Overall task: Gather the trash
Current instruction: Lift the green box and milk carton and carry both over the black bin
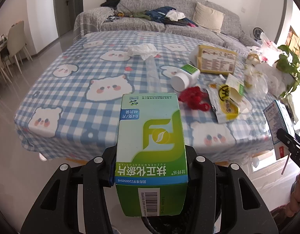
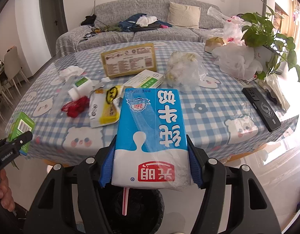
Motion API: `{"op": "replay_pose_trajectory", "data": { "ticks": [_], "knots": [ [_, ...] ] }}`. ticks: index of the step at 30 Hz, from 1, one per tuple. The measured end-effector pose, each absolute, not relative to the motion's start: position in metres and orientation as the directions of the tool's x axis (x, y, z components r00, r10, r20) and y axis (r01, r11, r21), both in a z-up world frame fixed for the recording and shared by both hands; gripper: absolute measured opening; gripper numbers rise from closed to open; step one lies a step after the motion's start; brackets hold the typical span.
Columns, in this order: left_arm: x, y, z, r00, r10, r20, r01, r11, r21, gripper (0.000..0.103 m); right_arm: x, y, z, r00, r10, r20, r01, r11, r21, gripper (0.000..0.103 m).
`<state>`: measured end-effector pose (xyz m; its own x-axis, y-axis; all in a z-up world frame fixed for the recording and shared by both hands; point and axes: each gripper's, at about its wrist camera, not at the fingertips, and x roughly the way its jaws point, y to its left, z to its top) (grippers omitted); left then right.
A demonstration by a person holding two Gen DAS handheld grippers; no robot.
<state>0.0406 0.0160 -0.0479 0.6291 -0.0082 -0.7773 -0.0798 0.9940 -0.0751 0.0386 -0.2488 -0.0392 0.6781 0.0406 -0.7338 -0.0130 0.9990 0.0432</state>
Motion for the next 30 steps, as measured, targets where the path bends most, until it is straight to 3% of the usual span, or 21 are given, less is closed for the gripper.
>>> {"op": "replay_pose_trajectory", "data": {
  "ticks": [30],
  "knots": [
    [-0.042, -0.021, -0.136, 0.544, -0.031, -0.838, -0.042, 0.997, -0.064, 0.047, -0.031, -0.224, -0.105, 0.632, 0.064, -0.773, -0.049, 0.998, 0.043, 0.061]
  ]
}}
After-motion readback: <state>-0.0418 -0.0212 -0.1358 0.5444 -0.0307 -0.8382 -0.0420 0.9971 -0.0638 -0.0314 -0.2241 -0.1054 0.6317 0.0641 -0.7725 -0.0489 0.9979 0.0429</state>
